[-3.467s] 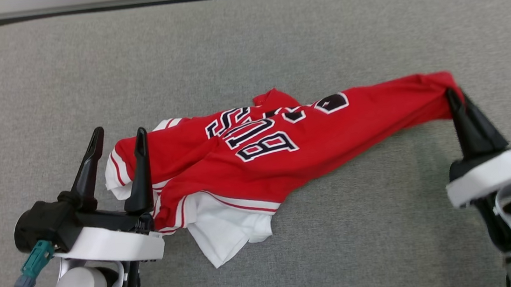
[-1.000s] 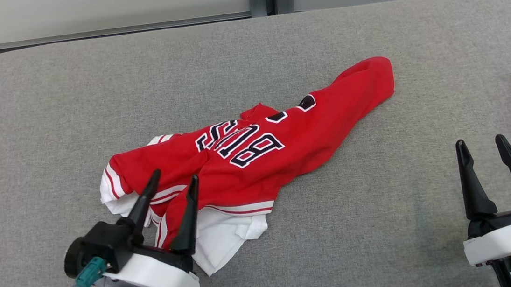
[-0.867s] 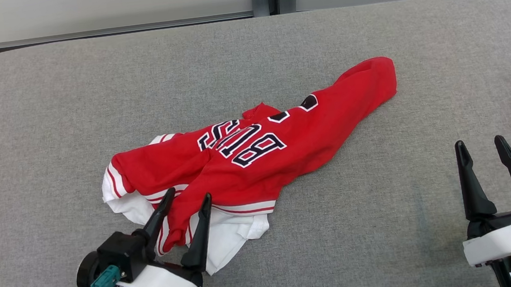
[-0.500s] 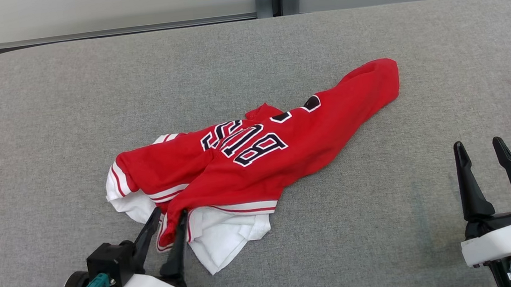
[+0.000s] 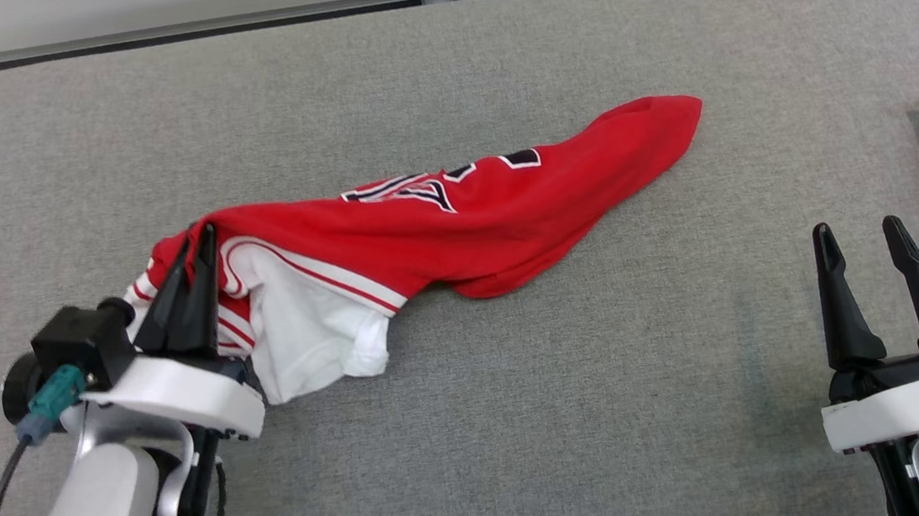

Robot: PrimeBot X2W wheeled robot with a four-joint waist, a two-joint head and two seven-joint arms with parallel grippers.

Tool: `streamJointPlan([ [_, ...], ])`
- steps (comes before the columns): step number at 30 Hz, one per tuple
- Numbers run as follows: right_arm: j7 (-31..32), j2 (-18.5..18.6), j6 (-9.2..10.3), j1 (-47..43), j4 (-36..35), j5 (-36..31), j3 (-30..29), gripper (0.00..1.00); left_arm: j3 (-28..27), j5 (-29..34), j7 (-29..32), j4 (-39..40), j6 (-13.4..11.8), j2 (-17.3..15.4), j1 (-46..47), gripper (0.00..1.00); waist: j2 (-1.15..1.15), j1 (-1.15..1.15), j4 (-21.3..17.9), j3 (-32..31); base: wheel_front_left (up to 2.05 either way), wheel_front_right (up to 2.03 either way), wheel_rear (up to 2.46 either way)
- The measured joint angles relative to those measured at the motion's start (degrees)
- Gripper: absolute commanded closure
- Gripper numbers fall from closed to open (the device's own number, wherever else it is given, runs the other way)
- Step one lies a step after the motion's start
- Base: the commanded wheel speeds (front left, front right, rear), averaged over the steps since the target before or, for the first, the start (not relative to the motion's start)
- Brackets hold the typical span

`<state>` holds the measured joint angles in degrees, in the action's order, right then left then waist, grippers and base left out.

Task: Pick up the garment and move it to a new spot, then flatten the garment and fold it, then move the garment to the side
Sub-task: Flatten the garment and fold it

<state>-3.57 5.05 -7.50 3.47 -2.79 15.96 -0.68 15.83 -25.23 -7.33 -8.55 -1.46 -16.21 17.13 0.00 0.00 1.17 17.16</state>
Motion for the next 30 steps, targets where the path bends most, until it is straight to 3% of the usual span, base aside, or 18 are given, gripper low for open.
streamJointPlan([
  [8,-1.2,-0.7,0.01,1.8,1.8,1.1,1.3,0.0,-1.7,-2.5,1.2,-11.0,1.6,-0.5,8.1,1.0,0.0,0.0,-3.3,3.0,0.0,0.0,0.0],
  [9,-1.4,-0.8,0.01,1.9,2.0,1.2,1.2,0.0,-2.0,-3.1,0.7,-12.4,2.1,-0.2,8.7,0.71,0.0,0.0,-3.6,3.3,0.0,0.0,0.0],
  [10,-1.6,-0.8,0.01,2.1,2.2,1.2,1.4,0.0,-2.3,-3.4,0.0,-13.6,2.3,-0.1,9.2,0.0,0.0,0.0,-3.9,3.5,0.0,0.0,0.0],
  [13,-2.0,-0.9,0.01,2.5,2.5,1.1,1.4,0.0,-2.9,-3.8,-3.1,-15.6,2.9,0.5,10.1,0.0,0.0,0.0,-4.3,3.9,0.0,0.0,0.0],
  [17,-2.3,-0.7,0.01,2.7,2.7,0.8,1.3,0.0,-4.4,-3.9,-6.2,-15.1,2.0,1.2,8.8,0.0,0.0,0.0,-4.1,3.1,0.0,0.0,0.0],
  [30,-0.4,1.0,0.0,0.0,2.3,0.2,1.1,0.0,-6.6,3.4,-7.7,3.4,-2.9,4.8,-8.6,0.0,0.0,0.0,-1.8,-3.4,0.0,0.0,0.0],
])
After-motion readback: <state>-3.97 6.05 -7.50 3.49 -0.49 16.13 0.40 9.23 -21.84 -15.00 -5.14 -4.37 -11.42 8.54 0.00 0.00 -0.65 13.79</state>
